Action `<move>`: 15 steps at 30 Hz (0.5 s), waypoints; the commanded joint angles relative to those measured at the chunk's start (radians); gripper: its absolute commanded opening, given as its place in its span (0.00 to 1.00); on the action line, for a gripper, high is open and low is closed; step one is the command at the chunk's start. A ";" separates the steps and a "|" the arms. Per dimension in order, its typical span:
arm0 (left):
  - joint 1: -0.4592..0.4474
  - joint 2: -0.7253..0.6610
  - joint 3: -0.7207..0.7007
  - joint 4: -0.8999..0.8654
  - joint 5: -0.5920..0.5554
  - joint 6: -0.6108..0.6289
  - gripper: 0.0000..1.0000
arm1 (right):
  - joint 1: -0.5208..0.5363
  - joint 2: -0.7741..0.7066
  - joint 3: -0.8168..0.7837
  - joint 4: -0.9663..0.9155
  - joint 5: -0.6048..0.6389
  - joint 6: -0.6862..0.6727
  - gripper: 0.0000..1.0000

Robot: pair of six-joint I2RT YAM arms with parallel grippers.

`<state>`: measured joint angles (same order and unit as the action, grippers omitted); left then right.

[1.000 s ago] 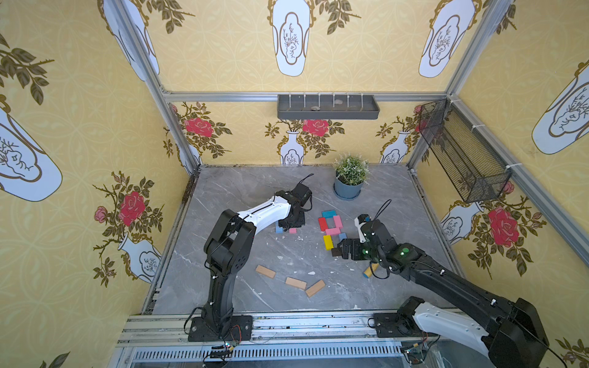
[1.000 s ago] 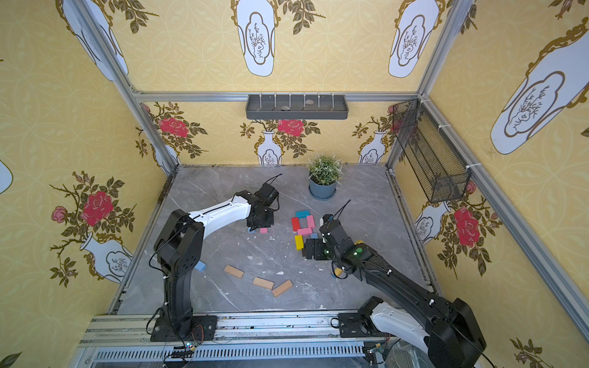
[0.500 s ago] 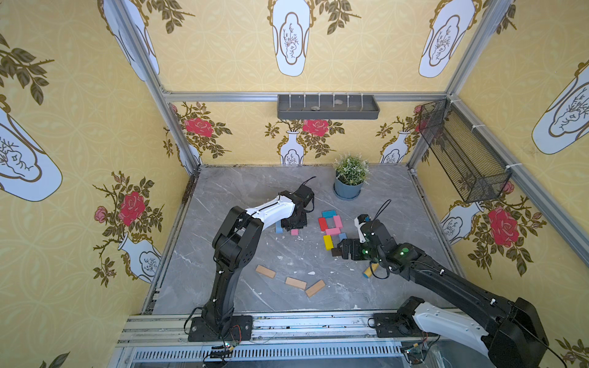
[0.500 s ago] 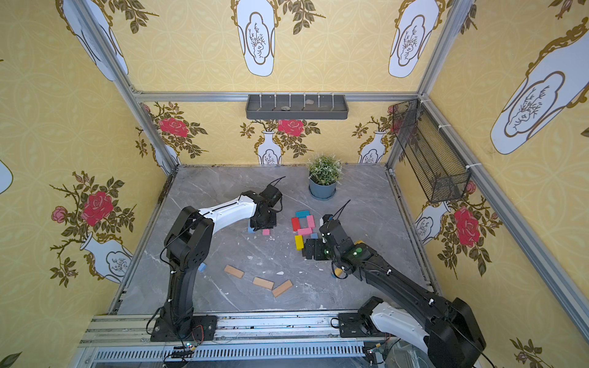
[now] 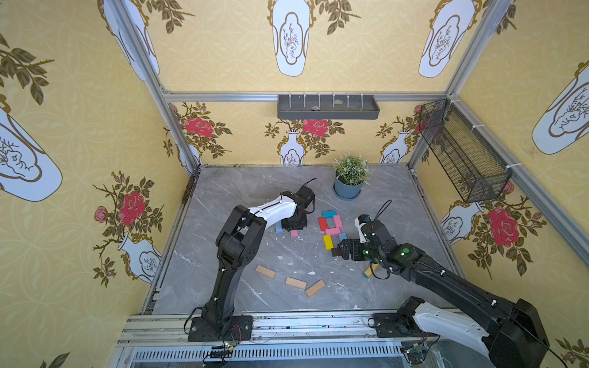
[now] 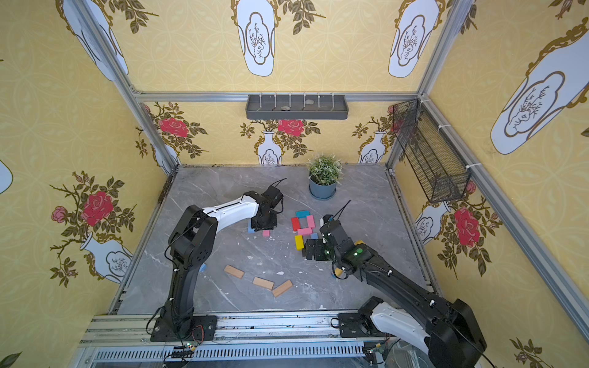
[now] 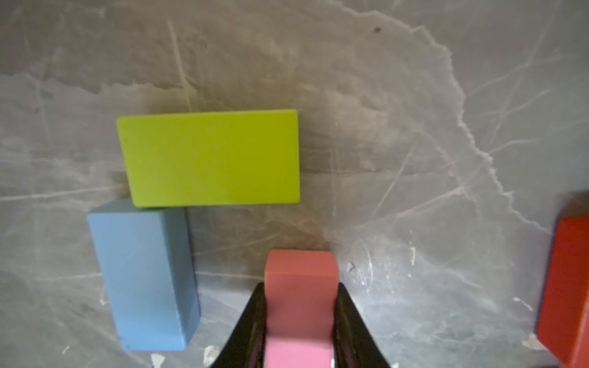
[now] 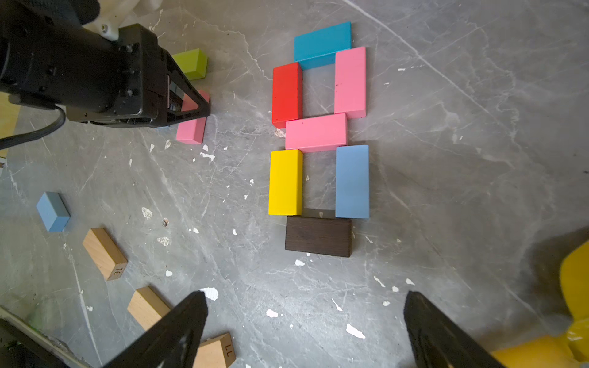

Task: Assemble the number 8 with building blocks
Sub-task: Assemble the building block at the center of the board.

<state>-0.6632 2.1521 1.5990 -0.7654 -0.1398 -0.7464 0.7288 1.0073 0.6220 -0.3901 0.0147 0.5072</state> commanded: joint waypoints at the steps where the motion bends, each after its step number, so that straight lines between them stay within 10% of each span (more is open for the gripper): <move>1: 0.001 0.014 0.003 -0.016 -0.021 -0.013 0.29 | 0.000 -0.008 -0.005 0.010 0.017 0.003 0.99; 15: 0.017 0.026 0.009 -0.009 -0.027 -0.015 0.29 | 0.000 -0.010 -0.009 0.008 0.018 0.004 0.99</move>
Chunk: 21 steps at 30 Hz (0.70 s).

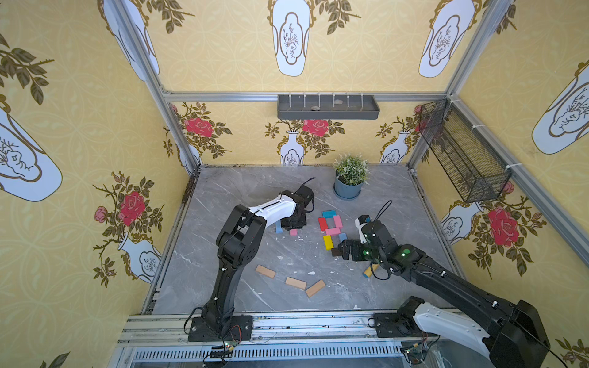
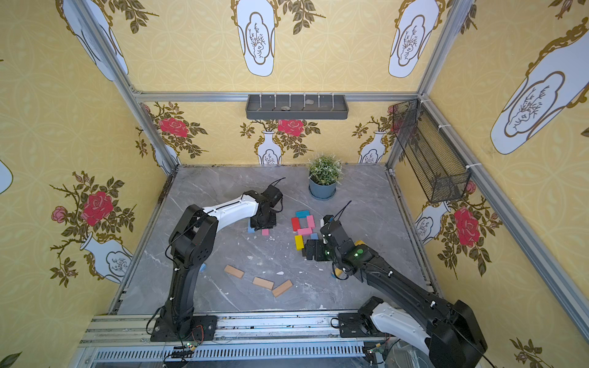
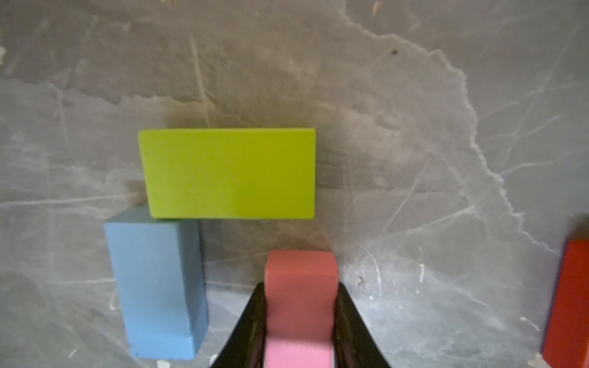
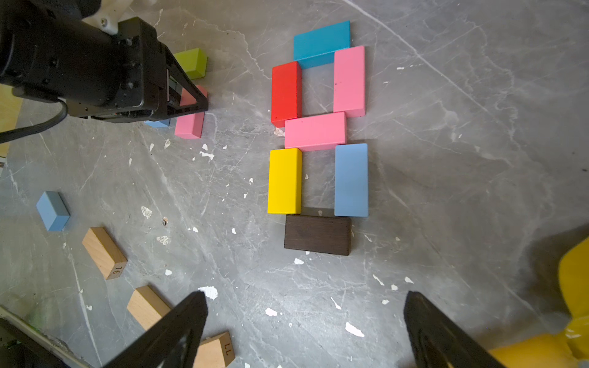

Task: Assemble the number 8 with building blocks
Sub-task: Assemble the building block at the center of the board.

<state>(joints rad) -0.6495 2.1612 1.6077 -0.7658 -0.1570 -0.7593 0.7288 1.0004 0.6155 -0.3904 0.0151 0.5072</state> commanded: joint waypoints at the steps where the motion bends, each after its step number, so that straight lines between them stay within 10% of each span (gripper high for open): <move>1: 0.005 0.018 0.001 -0.008 -0.009 -0.002 0.29 | 0.000 -0.003 -0.003 0.008 0.019 0.004 0.99; 21: 0.014 0.048 0.017 0.001 0.002 0.008 0.29 | 0.001 0.006 -0.005 0.012 0.016 0.005 0.99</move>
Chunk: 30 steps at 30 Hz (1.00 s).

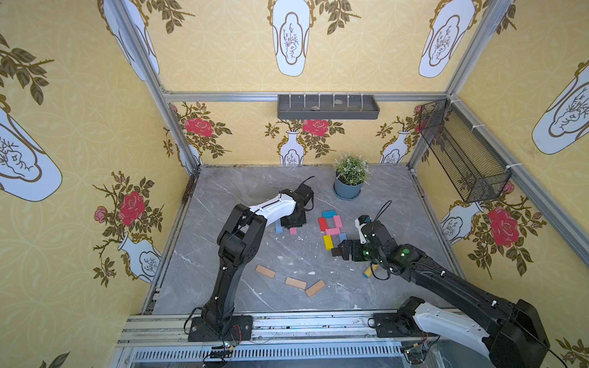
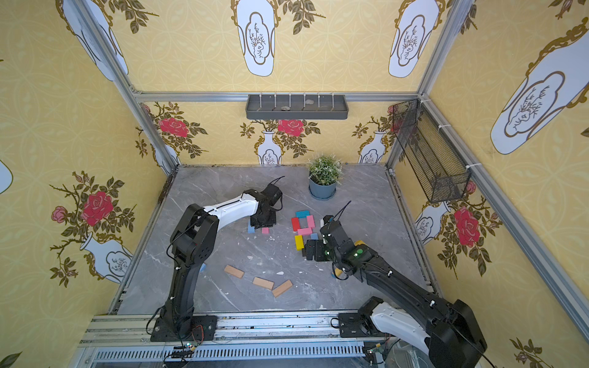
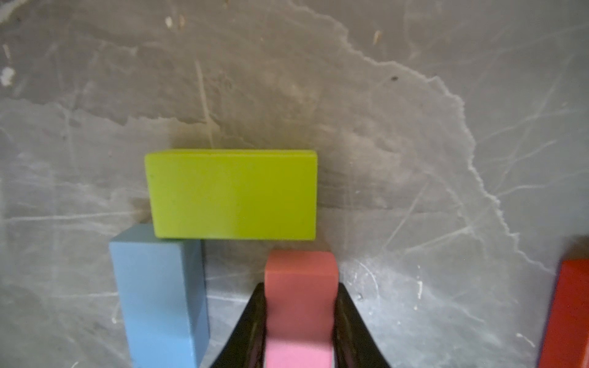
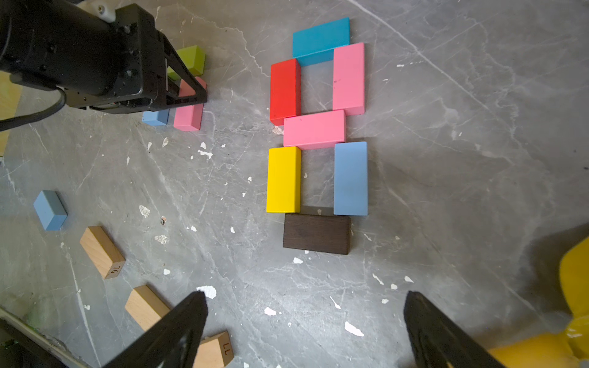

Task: Assemble the number 8 with building blocks
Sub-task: Assemble the building block at the center of the board.

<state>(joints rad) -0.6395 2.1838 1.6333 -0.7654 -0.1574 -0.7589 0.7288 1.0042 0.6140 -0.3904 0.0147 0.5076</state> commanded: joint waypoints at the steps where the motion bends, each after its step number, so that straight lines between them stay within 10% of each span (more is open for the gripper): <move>1: 0.006 0.027 -0.007 0.000 0.002 0.007 0.29 | 0.001 0.002 -0.003 0.012 0.015 0.004 0.99; 30: 0.021 0.062 0.005 0.010 0.010 0.021 0.30 | 0.000 0.024 0.001 0.018 0.010 0.003 0.99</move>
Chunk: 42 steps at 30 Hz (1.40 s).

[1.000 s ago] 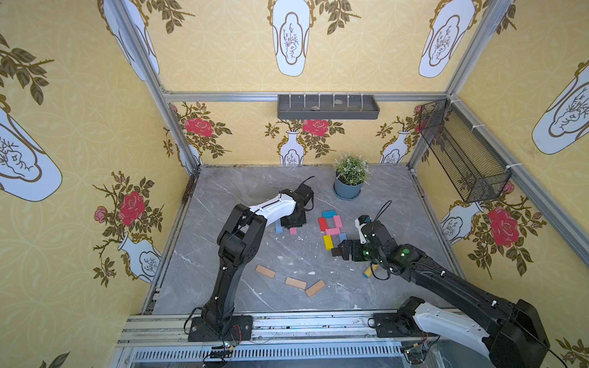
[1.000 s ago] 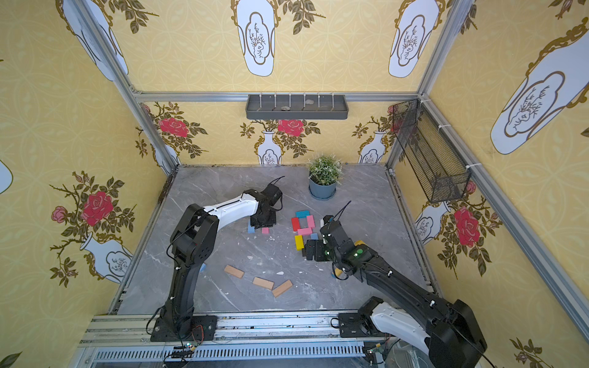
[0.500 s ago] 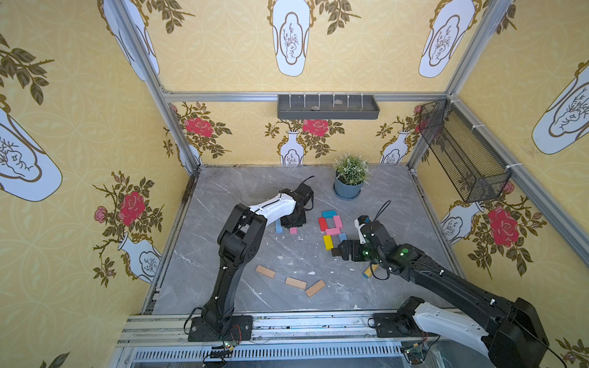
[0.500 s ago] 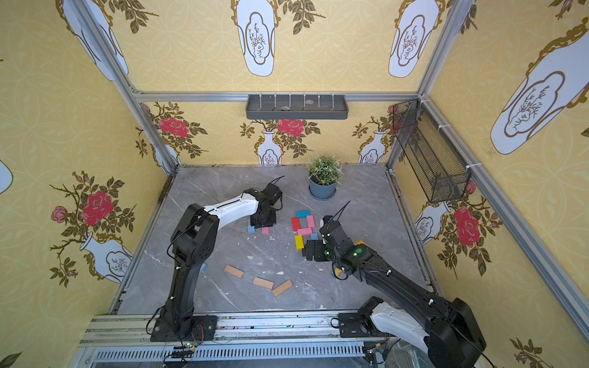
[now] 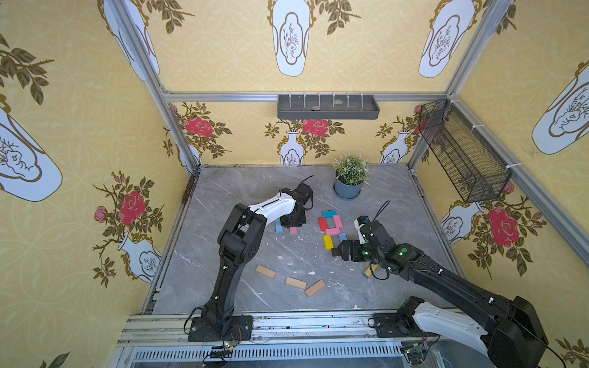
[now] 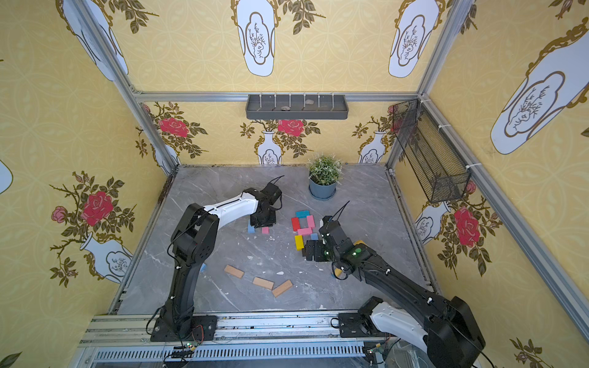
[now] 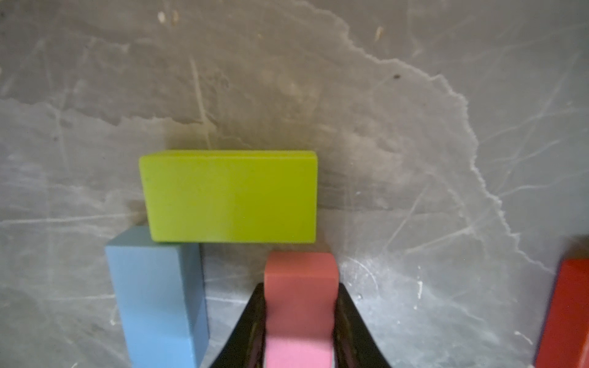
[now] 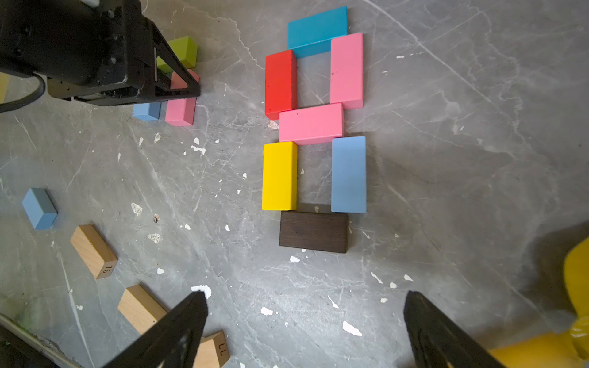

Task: Assemble the number 8 with building blocks
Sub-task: Assemble the building block at the center of the board.

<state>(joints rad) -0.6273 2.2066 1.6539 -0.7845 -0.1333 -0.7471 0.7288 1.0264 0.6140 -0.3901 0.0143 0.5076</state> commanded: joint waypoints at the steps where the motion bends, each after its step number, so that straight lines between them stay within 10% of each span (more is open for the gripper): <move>1: 0.009 0.039 -0.016 0.029 -0.014 0.009 0.29 | 0.000 0.003 0.001 0.018 0.011 0.003 0.99; 42: -0.014 -0.106 -0.136 0.044 -0.013 -0.040 0.57 | 0.001 0.011 0.007 0.034 -0.011 0.000 0.99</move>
<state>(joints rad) -0.6380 2.1162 1.5299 -0.6857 -0.1513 -0.7761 0.7288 1.0370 0.6140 -0.3870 0.0097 0.5041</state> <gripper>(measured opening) 0.568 0.987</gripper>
